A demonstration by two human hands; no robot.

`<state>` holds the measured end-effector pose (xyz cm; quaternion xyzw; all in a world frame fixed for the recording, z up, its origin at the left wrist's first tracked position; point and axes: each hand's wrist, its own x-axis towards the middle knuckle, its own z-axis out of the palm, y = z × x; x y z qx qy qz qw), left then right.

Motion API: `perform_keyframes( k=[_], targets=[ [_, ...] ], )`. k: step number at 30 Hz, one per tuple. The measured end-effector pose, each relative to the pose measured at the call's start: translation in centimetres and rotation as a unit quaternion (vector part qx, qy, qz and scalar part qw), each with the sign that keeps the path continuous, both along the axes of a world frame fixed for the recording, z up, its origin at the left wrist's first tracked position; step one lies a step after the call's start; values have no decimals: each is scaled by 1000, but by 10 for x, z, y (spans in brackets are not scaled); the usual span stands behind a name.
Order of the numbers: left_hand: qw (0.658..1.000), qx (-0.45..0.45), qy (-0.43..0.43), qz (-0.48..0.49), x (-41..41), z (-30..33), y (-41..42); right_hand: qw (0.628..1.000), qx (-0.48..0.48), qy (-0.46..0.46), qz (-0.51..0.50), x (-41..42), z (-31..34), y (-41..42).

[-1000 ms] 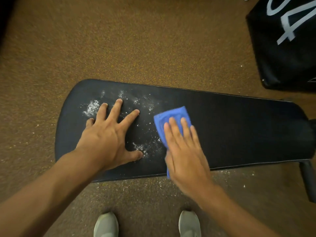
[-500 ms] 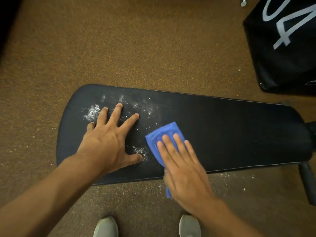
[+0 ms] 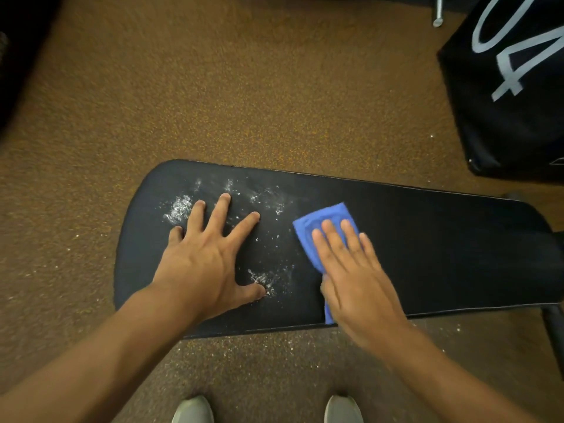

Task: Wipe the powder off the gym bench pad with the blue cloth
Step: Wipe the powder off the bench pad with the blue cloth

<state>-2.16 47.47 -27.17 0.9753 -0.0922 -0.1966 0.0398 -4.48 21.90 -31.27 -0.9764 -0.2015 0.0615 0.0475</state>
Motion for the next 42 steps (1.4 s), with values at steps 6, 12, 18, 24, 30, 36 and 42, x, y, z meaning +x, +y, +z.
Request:
perform_keyframes(
  k=[6, 12, 18, 24, 30, 36, 42],
  targets=[
    [998, -53, -44, 13, -17, 7, 26, 998, 39, 9, -39, 2, 0, 56],
    [999, -29, -7, 15, -42, 9, 58, 999, 2, -4, 33, -7, -2, 10],
    [999, -21, 4, 30, -46, 1, 60, 997, 28, -2, -72, 23, 0, 56],
    [999, -21, 3, 33, -47, 1, 61, 999, -2, 1, 47, -10, 2, 7],
    [999, -12, 4, 29, -45, -1, 60, 993, 33, -17, -115, 56, -2, 62],
    [999, -10, 4, 31, -44, 0, 59, 998, 2, 9, 58, 7, 4, 26],
    [1000, -15, 0, 27, -44, -3, 61, 995, 21, -17, -100, 58, -4, 58]
  ],
)
